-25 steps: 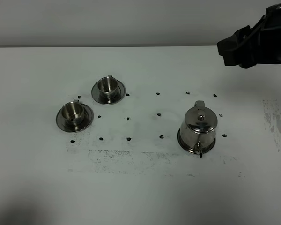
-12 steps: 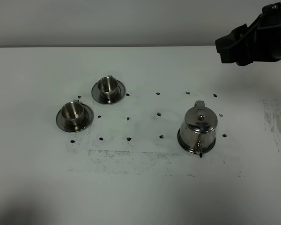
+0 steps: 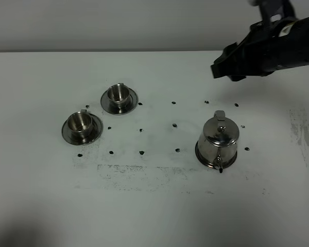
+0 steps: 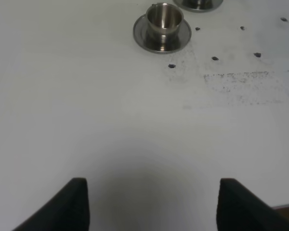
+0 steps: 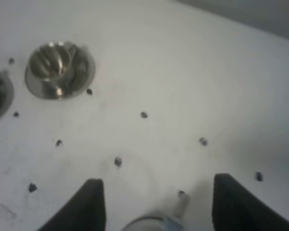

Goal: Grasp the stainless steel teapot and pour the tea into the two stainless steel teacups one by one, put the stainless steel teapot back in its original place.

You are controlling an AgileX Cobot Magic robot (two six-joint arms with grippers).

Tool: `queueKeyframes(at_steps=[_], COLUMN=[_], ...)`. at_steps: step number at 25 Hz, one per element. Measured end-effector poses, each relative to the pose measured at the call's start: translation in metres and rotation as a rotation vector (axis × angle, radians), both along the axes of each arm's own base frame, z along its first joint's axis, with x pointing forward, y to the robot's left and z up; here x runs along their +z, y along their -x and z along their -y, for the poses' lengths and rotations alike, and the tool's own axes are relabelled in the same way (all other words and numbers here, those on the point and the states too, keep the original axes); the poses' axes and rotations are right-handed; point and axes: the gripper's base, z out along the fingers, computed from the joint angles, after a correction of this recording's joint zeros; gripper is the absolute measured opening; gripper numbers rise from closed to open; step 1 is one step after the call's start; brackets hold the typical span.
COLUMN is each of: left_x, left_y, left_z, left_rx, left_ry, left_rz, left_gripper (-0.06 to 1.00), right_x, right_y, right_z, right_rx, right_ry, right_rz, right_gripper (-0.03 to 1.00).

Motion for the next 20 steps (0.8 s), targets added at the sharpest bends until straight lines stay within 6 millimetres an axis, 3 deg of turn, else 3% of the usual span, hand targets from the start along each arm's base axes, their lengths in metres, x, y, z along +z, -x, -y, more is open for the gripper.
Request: queueKeyframes(at_steps=[7, 15, 20], left_x=[0.000, 0.000, 0.000], left_y=[0.000, 0.000, 0.000], left_z=[0.000, 0.000, 0.000], left_rx=[0.000, 0.000, 0.000], left_ry=[0.000, 0.000, 0.000], left_rz=[0.000, 0.000, 0.000], left_gripper=[0.55, 0.55, 0.55], right_x=[-0.038, -0.088, -0.104], right_y=[-0.034, -0.054, -0.058], right_z=[-0.035, -0.046, -0.045], right_rx=[0.046, 0.110, 0.145], right_ry=[0.102, 0.228, 0.296], right_rz=[-0.050, -0.135, -0.153], right_gripper=[0.48, 0.48, 0.48])
